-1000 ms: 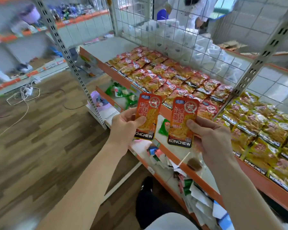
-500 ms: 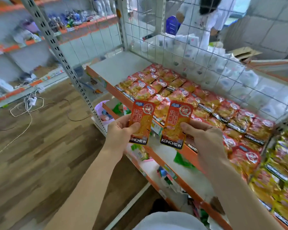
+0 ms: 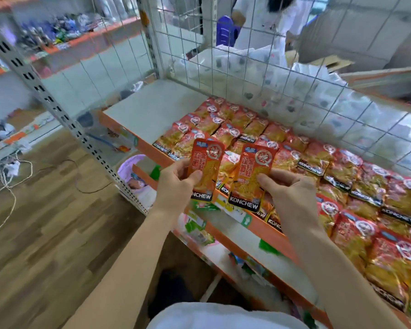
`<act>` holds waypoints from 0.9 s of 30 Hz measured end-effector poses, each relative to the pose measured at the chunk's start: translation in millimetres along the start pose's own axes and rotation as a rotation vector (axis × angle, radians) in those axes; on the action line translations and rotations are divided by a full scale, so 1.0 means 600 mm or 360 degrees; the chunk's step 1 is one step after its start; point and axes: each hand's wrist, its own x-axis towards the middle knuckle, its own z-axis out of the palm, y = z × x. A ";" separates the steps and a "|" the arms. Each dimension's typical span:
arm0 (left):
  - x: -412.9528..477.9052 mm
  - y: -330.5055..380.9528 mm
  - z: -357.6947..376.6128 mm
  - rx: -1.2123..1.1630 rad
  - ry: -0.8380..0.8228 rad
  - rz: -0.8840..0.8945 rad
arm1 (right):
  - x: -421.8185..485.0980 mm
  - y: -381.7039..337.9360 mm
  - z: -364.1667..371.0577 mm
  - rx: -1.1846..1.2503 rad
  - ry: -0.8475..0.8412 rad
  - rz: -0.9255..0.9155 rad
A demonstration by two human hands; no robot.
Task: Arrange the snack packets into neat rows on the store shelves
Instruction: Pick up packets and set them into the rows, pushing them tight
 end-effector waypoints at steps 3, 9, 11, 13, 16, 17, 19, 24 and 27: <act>0.067 -0.001 0.007 0.0104 -0.0126 0.0104 | 0.015 0.014 0.026 -0.0048 0.0214 -0.0014; 0.178 0.013 0.001 0.0318 -0.0424 0.0408 | 0.034 0.026 0.106 -0.0289 0.0522 -0.0133; 0.210 0.008 -0.005 0.0448 -0.0522 0.0551 | 0.043 0.031 0.134 -0.0369 0.0603 -0.0173; 0.239 -0.006 -0.012 0.0575 -0.0631 0.0726 | 0.052 0.039 0.161 -0.0431 0.0663 -0.0208; 0.268 -0.037 -0.019 0.0684 -0.0783 0.0950 | 0.062 0.048 0.194 -0.0546 0.0721 -0.0240; 0.275 -0.046 -0.021 0.0718 -0.0814 0.1050 | 0.064 0.051 0.201 -0.0587 0.0737 -0.0265; 0.286 -0.060 -0.027 0.0748 -0.0866 0.1210 | 0.067 0.055 0.214 -0.0667 0.0797 -0.0309; 0.294 -0.085 -0.035 0.0910 -0.0831 0.1498 | 0.067 0.058 0.231 -0.0820 0.0882 -0.0444; 0.295 -0.097 -0.033 0.1023 -0.0680 0.1550 | 0.065 0.063 0.239 -0.0876 0.0907 -0.0491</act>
